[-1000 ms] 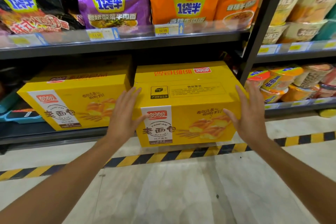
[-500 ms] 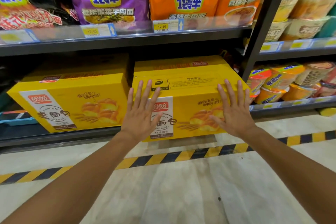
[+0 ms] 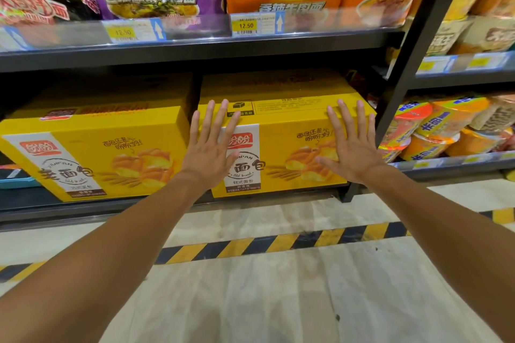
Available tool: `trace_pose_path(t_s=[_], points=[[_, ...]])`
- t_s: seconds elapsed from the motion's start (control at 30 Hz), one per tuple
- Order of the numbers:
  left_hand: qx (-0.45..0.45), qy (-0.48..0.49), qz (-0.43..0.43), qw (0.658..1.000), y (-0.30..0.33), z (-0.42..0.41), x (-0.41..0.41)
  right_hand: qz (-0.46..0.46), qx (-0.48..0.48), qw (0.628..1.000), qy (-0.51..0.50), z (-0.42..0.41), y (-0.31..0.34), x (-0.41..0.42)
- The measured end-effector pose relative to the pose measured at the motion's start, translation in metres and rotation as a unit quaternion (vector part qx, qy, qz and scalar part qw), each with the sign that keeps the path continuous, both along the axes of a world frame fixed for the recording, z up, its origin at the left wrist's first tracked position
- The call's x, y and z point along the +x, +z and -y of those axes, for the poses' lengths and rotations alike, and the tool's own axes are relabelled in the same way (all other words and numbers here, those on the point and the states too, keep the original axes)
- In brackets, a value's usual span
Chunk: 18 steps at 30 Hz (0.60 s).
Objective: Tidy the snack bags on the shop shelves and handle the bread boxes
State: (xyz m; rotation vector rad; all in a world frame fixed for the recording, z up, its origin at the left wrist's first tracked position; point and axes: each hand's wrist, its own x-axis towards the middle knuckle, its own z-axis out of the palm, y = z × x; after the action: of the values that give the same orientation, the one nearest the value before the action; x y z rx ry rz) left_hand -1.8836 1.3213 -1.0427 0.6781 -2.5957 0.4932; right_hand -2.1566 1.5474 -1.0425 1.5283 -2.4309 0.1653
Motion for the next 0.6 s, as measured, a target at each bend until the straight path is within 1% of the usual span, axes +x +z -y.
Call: trace_pose_path(t_s=[0.37,0.6], points=[[0.013,0.038,0.032,0.999,0.006,0.016,-0.015,0.014,0.000,1.000,-0.001,0.020,0.005,-0.010],[0.040,0.035,0.055,0.997,0.011,0.024,-0.017,0.020,0.014,1.000,-0.010,0.025,0.010,-0.009]])
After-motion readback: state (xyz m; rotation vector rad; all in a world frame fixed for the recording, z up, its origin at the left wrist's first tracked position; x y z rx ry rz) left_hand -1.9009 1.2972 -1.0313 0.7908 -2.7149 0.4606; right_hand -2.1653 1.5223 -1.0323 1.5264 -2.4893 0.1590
